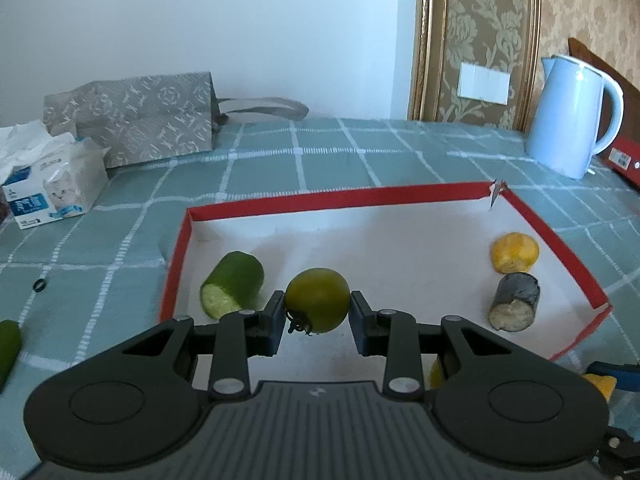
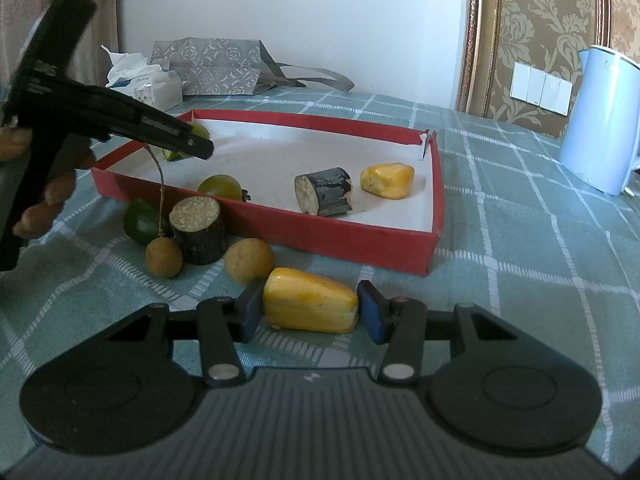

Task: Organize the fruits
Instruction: 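Carry the lime into the tray and open the left gripper while the right gripper holds the jackfruit, then lift the jackfruit piece into the tray and open the right gripper, then move the left gripper down to the green cucumber chunk beside the tray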

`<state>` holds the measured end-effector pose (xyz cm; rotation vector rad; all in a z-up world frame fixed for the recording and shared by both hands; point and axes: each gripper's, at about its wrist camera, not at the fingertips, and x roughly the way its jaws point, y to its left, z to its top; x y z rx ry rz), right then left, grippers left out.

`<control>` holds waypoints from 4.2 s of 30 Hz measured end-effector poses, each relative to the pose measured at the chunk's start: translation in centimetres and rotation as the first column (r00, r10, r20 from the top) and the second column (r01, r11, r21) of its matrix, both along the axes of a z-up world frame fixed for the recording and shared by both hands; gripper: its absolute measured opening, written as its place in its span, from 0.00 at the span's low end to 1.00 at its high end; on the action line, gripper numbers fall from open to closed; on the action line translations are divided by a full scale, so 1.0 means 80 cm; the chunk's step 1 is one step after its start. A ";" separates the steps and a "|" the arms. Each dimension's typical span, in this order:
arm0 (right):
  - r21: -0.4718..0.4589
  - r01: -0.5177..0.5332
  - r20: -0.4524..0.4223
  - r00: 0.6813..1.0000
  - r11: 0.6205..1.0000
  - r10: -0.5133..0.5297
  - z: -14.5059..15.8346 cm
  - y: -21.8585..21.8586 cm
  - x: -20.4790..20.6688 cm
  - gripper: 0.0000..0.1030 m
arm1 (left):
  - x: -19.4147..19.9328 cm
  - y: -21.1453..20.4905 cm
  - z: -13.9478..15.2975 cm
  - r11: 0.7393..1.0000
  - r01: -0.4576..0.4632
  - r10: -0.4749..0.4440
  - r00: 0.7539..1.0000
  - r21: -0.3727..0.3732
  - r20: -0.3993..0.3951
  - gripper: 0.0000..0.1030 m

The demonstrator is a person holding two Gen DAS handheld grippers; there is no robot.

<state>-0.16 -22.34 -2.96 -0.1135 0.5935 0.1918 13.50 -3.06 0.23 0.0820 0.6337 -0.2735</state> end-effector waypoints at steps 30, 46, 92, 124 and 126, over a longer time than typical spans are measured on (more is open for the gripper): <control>-0.003 0.000 0.000 1.000 1.000 0.000 0.000 0.001 0.000 0.47 | -0.095 0.071 -0.005 0.977 -0.172 0.182 0.981 -0.122 0.068 0.76; 0.002 0.001 0.000 1.000 1.000 -0.001 0.000 0.000 0.000 0.46 | -0.127 0.083 -0.030 0.981 -0.169 0.171 0.985 -0.099 0.009 0.78; -0.010 0.070 0.154 0.986 0.997 -0.068 0.065 0.003 0.066 0.45 | -0.119 0.061 -0.037 0.989 -0.146 0.146 0.989 0.025 -0.009 0.98; -0.099 0.073 0.148 0.987 0.992 -0.058 0.057 0.054 0.143 0.86 | -0.119 0.059 -0.038 0.990 -0.141 0.141 0.990 0.020 -0.010 0.99; -0.067 0.085 0.166 0.983 0.994 -0.073 0.061 0.039 0.119 0.86 | -0.120 0.058 -0.038 0.990 -0.141 0.141 0.990 0.020 -0.010 0.99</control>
